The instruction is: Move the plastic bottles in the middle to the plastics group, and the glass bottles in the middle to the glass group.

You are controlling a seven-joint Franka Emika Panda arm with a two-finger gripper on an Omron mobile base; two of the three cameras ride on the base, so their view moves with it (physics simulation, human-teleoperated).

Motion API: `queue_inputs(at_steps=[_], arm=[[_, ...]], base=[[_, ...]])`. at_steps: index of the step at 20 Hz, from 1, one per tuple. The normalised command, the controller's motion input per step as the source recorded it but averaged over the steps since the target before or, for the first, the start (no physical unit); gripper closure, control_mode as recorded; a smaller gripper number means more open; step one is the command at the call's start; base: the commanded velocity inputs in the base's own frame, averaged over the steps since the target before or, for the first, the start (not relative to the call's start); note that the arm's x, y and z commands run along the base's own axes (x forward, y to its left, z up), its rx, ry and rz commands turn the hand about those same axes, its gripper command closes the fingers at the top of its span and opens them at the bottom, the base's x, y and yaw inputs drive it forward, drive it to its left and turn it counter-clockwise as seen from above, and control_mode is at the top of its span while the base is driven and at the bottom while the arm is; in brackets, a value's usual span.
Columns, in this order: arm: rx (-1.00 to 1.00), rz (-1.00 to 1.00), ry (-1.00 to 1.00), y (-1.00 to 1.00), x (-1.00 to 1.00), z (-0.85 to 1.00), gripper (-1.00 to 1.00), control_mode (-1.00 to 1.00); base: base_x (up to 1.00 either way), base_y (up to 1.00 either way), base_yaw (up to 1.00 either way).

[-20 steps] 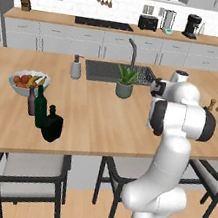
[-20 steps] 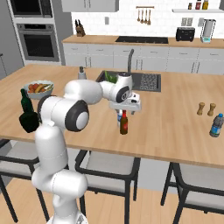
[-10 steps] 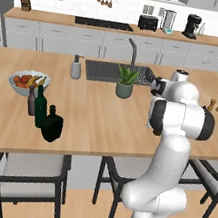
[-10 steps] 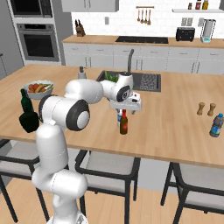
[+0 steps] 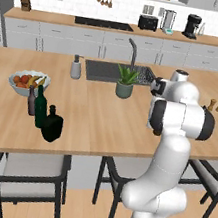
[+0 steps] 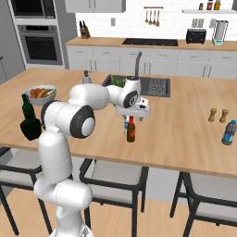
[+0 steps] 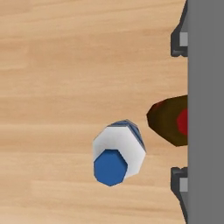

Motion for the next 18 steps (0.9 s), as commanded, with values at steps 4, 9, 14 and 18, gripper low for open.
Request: queue_inputs(at_steps=[4, 9, 14, 18], arm=[[0.0, 0.0, 0.01, 0.02, 0.0, -0.01, -1.0, -1.0], [0.0, 0.0, 0.01, 0.06, 0.0, 0.0, 1.0, -1.0], [0.0, 0.0, 0.03, 0.06, 0.0, -0.01, 1.0, -1.0], [0.0, 0.0, 0.05, 0.0, 0.0, -0.08, 1.0, -1.0]], base=[[0.0, 0.0, 0.0], [0.0, 0.0, 0.0], [0.0, 0.0, 0.0], [0.0, 0.0, 0.0]])
